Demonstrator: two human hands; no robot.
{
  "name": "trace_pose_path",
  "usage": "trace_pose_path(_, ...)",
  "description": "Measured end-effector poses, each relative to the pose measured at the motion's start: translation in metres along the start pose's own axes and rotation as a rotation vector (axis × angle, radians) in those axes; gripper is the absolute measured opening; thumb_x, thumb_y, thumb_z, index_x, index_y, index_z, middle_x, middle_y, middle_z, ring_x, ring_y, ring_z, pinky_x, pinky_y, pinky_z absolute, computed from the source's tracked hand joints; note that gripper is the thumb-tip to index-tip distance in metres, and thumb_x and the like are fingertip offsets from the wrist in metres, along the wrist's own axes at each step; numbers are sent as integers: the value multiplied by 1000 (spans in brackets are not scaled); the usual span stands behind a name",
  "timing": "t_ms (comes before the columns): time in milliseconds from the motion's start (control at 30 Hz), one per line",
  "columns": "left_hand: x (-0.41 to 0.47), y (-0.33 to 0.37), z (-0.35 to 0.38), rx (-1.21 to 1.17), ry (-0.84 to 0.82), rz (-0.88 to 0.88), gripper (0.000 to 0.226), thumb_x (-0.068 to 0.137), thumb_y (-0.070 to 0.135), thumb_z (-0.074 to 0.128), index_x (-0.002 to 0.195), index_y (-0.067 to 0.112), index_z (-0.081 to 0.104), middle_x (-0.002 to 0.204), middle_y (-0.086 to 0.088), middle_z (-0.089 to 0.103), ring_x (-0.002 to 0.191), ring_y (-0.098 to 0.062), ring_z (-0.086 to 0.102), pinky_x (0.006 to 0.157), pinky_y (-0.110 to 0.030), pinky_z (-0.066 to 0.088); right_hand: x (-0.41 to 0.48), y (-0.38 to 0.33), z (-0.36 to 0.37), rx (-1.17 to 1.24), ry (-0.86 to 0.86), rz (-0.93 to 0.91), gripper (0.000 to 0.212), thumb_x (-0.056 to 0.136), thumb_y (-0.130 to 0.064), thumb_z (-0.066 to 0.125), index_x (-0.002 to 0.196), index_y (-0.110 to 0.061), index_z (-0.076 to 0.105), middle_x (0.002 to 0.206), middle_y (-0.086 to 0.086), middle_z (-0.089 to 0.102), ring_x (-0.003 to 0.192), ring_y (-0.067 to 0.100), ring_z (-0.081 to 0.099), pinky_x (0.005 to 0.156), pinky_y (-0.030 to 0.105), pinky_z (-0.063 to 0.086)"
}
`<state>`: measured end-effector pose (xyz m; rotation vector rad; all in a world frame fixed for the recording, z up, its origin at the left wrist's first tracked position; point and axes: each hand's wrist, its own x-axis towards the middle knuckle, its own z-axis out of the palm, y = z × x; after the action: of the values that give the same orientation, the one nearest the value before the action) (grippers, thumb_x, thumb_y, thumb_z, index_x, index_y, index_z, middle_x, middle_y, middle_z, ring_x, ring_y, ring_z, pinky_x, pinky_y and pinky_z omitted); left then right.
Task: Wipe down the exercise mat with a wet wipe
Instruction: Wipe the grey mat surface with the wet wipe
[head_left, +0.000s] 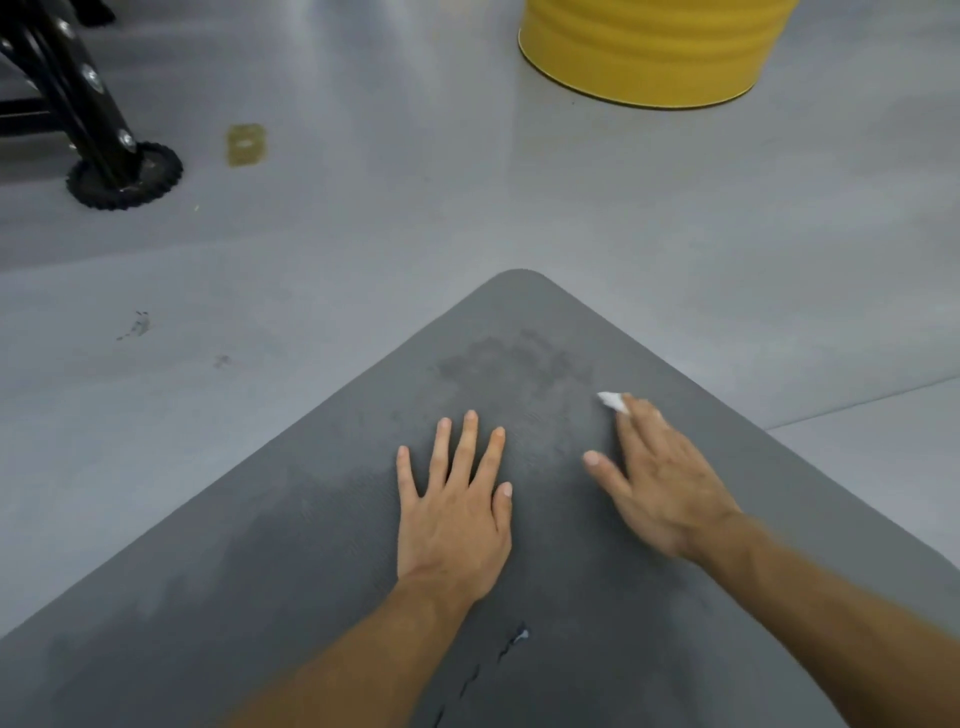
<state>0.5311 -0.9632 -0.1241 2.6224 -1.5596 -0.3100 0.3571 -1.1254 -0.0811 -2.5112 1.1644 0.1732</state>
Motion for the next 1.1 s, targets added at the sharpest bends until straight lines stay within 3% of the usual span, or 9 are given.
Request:
trace_pose_path(100, 0, 1, 2, 16, 14, -9, 64, 102, 54, 6, 163, 38, -6, 171, 9, -15, 156, -17, -20, 124, -60, -5, -26, -15, 24, -56, -39, -124, 88, 95, -76, -1, 164, -24, -5, 171, -10, -13, 154, 4, -21, 125, 28, -10)
trace_pose_path(167, -2, -2, 2, 25, 11, 5, 65, 102, 55, 8, 163, 37, -3, 172, 8, -12, 157, -18, -17, 124, -60, -3, -39, -6, 32, -127, -42, -156, 86, 95, -76, -6, 164, -24, -8, 169, -13, -20, 152, 1, -25, 127, 31, -6)
trace_pose_path(300, -8, 0, 3, 23, 0, 22, 65, 102, 57, 8, 163, 36, -2, 172, 8, -12, 157, -18, -19, 124, -60, -5, -41, 29, 24, -200, 32, -87, 86, 96, -76, -5, 164, -23, -8, 170, -9, -15, 155, 5, -16, 128, 30, -3)
trace_pose_path(467, -22, 11, 5, 4, 4, 35, 63, 104, 54, 9, 163, 35, 0, 172, 7, -10, 157, -20, -17, 125, -60, -2, -37, 47, 9, -31, 38, 148, 90, 93, -75, 6, 165, -21, 0, 173, -4, -6, 158, 12, -6, 128, 32, 1)
trace_pose_path(567, -28, 18, 4, 4, -3, 27, 61, 104, 51, 11, 164, 36, 5, 172, 8, -8, 158, -20, -14, 125, -60, 0, -52, 22, 15, 53, 14, -26, 81, 98, -71, 15, 164, -28, -2, 172, -6, -4, 157, 9, -10, 128, 32, -1)
trace_pose_path(733, -39, 24, 5, 23, -14, 51, 62, 103, 50, 4, 163, 37, 0, 171, 9, -13, 157, -18, -16, 125, -59, -1, -100, 9, 41, -178, -24, -266, 83, 103, -70, 20, 164, -16, 9, 173, -4, 1, 159, 12, -1, 125, 35, 9)
trace_pose_path(800, -44, 28, 5, 27, -23, 58, 62, 103, 50, 5, 163, 37, 0, 172, 9, -10, 158, -18, -15, 125, -59, -1, -94, 25, 36, -211, 27, -201, 84, 101, -73, 15, 165, -19, 3, 172, -6, -3, 158, 11, -2, 127, 34, 7)
trace_pose_path(933, -49, 34, 5, 22, -28, 56, 61, 103, 49, 3, 162, 37, -4, 171, 9, -14, 156, -18, -20, 125, -59, -3, -74, 68, 13, -149, 22, 145, 95, 91, -79, -8, 164, -20, -4, 171, -6, -13, 156, 8, -14, 127, 31, -3)
trace_pose_path(1100, -53, 44, 5, 0, -24, 60, 61, 103, 48, 8, 163, 36, 4, 171, 9, -6, 158, -19, -12, 125, -61, 2, -94, 50, 20, -85, -36, 32, 96, 91, -83, -3, 163, -19, -10, 170, -7, -20, 154, 6, -22, 127, 29, -4)
